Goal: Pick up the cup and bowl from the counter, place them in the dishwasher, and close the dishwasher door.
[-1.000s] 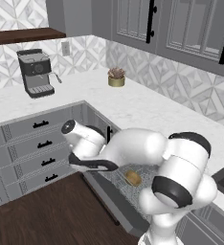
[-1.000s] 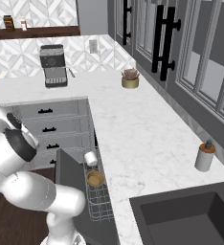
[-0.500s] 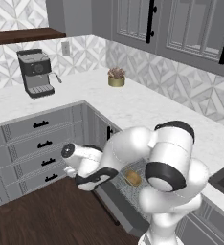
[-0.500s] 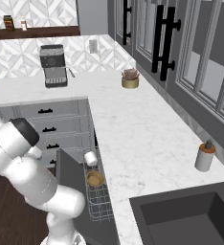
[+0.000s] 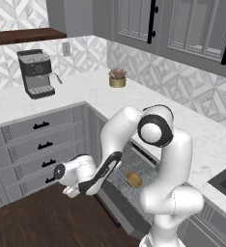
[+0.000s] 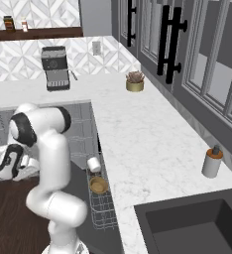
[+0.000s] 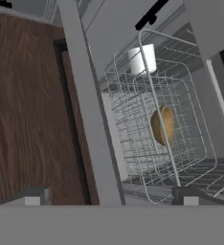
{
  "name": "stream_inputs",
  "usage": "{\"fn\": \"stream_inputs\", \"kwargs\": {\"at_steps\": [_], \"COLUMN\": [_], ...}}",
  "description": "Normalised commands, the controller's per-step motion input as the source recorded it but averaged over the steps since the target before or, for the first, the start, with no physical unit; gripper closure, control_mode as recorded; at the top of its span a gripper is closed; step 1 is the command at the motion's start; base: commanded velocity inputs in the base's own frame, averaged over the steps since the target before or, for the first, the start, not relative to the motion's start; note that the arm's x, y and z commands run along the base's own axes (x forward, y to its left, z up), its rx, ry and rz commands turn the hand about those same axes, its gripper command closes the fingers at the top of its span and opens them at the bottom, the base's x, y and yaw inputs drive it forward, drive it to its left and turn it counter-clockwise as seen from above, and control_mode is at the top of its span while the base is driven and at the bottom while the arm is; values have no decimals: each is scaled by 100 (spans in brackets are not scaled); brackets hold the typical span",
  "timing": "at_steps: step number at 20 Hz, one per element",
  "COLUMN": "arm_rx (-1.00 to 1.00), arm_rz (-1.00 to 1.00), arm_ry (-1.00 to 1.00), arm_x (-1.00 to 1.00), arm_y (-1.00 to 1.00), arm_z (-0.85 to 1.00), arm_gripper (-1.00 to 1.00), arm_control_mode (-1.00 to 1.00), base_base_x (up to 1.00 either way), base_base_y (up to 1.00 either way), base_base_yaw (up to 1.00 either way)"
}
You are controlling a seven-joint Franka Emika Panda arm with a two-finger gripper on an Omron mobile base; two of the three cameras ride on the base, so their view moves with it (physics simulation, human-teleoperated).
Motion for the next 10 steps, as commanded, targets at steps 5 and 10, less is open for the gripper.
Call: {"fn": "stream_inputs", "kwargs": {"at_steps": [5, 10], "arm_rx": [-66, -54], "arm_rz": [-2, -8], "arm_ry": [0, 0], "arm_x": [0, 2], "arm_y": [44, 58], "arm_z": [-67, -42], "arm_gripper": [-100, -100], "arm_control_mode": [-100, -100], "base_base_x": [0, 0], "base_base_y": [0, 0], "base_base_yaw": [0, 0]}}
